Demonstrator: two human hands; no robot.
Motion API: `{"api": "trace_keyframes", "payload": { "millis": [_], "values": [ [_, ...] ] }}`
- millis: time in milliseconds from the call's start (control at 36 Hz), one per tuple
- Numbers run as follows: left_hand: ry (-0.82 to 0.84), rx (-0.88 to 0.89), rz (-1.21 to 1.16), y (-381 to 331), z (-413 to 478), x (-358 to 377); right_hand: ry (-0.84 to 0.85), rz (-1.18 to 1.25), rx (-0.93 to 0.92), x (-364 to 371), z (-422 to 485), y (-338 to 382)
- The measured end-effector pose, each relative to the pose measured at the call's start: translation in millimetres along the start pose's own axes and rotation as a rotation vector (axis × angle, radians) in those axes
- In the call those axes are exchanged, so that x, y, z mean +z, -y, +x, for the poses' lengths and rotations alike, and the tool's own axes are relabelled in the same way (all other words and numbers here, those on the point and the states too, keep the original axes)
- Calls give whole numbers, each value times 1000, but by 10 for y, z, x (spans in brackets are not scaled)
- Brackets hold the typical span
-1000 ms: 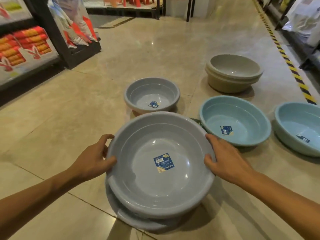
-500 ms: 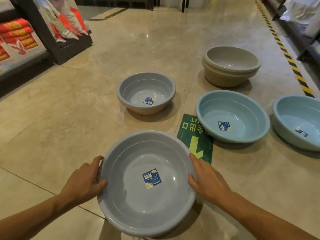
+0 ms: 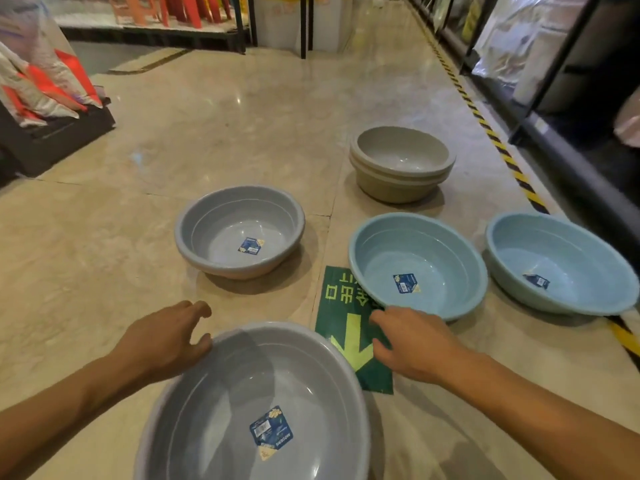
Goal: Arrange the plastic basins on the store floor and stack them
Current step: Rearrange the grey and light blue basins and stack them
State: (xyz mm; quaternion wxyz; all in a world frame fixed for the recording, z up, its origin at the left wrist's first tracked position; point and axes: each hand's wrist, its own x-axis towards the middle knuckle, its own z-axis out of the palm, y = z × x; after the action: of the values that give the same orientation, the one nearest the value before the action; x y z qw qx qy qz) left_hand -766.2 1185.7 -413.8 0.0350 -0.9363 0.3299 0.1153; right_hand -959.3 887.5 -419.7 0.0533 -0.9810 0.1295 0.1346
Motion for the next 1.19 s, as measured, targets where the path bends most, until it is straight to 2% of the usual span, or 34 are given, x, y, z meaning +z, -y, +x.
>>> {"api": "trace_keyframes", "payload": {
  "millis": [139,361,528,639,806,889,1194],
  "values": [
    [-26,85,-86,-283,421,-670,-4,-19,111,-692,153,-72],
    [-54,215,-369,-363,291,-1513,-28,39,308,-1723,26,155],
    [-112,300,-321,-632,389,-1797,29,-49,344,-1977,-104,20],
    [-132,339,-302,-1109,618,-1838,-7,-54,374,-1937,-157,-409],
    [-79,356,-265,-2025,1075,-1663,-47,-55,421,-1674,-270,-1308],
    [-68,322,-279,-2325,1319,-1475,-43,-44,446,-1483,-248,-1762],
    [-76,74,-381,-2236,1411,-489,-37,-52,351,-647,403,-2531]
  ]
}}
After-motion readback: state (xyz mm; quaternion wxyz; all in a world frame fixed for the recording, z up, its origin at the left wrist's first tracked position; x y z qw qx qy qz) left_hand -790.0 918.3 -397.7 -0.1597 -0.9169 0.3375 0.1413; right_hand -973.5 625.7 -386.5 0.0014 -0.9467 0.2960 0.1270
